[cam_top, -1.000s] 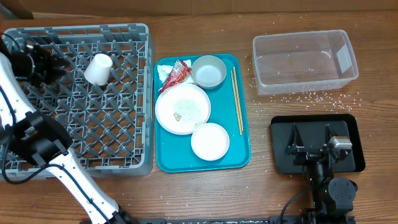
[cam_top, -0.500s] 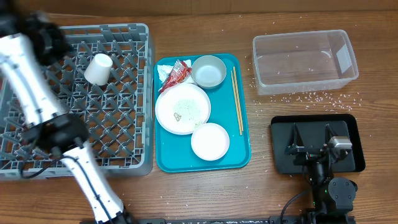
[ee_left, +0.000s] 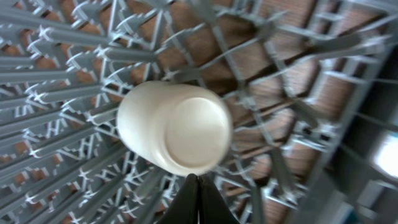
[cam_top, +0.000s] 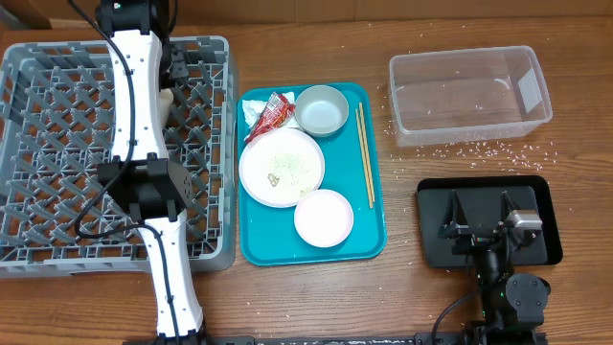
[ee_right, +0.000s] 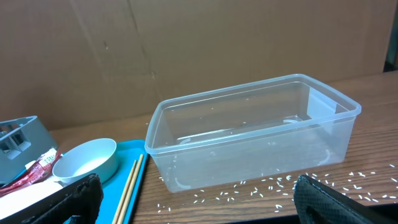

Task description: Sort waste into correct bins and load items into the dishwasher

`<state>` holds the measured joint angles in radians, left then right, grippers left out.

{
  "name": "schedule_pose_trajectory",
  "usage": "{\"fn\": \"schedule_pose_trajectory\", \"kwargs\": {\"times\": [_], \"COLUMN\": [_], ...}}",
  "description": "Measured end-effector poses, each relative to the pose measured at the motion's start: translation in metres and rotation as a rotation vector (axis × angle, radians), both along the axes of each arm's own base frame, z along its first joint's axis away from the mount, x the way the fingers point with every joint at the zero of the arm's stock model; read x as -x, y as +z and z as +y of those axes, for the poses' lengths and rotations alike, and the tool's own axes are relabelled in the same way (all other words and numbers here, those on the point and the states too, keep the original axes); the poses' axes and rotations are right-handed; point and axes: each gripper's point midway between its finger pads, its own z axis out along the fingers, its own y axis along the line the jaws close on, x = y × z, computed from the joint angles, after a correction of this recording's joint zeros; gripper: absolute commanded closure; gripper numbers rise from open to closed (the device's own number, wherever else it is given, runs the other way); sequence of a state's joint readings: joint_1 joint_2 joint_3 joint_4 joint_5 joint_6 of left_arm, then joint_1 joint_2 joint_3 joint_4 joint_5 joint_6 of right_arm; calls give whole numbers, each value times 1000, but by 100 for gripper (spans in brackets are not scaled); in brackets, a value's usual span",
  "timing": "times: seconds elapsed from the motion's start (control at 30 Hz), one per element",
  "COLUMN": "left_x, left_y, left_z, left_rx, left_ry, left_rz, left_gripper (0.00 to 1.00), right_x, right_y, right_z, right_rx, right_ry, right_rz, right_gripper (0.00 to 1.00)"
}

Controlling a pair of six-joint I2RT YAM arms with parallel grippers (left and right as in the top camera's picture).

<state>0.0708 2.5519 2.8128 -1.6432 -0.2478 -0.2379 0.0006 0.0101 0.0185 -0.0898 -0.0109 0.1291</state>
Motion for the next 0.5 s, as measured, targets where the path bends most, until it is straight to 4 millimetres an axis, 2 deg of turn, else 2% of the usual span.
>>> {"fn": "schedule_pose_trajectory", "kwargs": {"times": [0.2, 0.3, 0.5], "left_x": [1, -3, 3], "left_y": [-25, -26, -25], "left_z": [15, 16, 24], "left_rx": [-40, -54, -112], "left_ry": [25, 25, 53], "left_rz": [49, 35, 55], "left_gripper": [96, 96, 96], "right_x": [0, 0, 0], "right_y": [0, 0, 0], "right_z": [0, 0, 0], "right_rx": [0, 0, 0], "right_ry": [0, 0, 0], "right_rz": [0, 1, 0], "right_gripper": [0, 0, 0]}}
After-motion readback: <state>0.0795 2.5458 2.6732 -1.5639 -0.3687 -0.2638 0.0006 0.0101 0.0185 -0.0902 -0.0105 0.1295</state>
